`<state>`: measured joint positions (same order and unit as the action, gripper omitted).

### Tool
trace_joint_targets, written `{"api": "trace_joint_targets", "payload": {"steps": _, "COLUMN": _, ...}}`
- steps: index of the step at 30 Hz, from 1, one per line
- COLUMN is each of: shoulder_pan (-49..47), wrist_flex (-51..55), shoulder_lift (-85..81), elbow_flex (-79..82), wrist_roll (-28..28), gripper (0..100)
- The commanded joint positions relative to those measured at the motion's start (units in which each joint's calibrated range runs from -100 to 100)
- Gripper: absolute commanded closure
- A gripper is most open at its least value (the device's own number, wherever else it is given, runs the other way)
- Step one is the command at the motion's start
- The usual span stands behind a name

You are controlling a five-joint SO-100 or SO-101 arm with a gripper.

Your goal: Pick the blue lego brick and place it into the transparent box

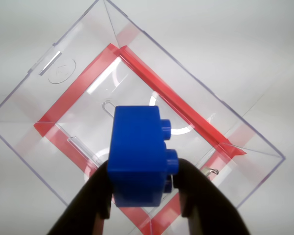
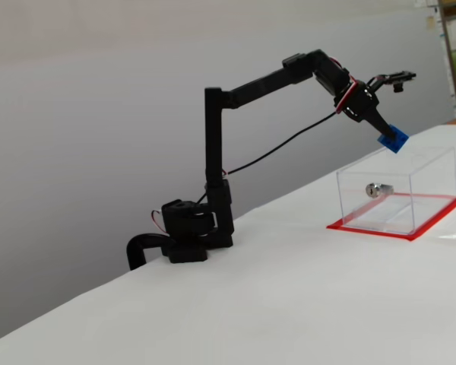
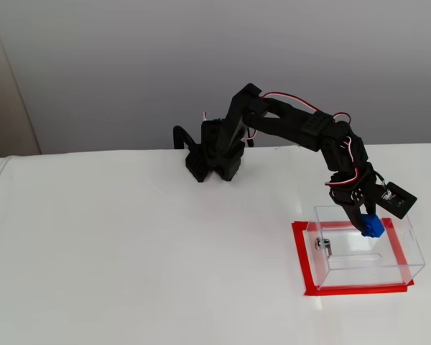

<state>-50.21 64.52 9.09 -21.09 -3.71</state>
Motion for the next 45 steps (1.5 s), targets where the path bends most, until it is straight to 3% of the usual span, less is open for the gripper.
{"api": "trace_joint_targets", "payload": {"steps": 1, "shoulder_pan": 0.0, "wrist_flex": -1.4, "shoulder_lift": -1.0, "elbow_flex": -3.9, "wrist_roll": -0.4, "gripper": 91}}
{"api": "trace_joint_targets", "payload": {"steps": 5, "shoulder_pan": 0.0, "wrist_flex": -1.5, "shoulder_lift": -1.0, "elbow_flex": -3.9, "wrist_roll": -0.4, "gripper": 90}}
{"api": "trace_joint_targets", "payload": {"steps": 10, "shoulder_pan": 0.0, "wrist_flex": -1.5, "shoulder_lift": -1.0, "elbow_flex": -3.9, "wrist_roll": -0.4, "gripper": 82}}
{"api": "trace_joint_targets", "payload": {"steps": 37, "shoulder_pan": 0.0, "wrist_flex": -1.5, "shoulder_lift": -2.4, "elbow_flex": -4.0, "wrist_roll": 0.2, "gripper": 82}}
{"api": "trace_joint_targets", "payload": {"steps": 45, "shoulder_pan": 0.3, "wrist_flex": -1.5, "shoulder_lift": -5.6, "elbow_flex": -3.0, "wrist_roll": 0.2, "gripper": 99}}
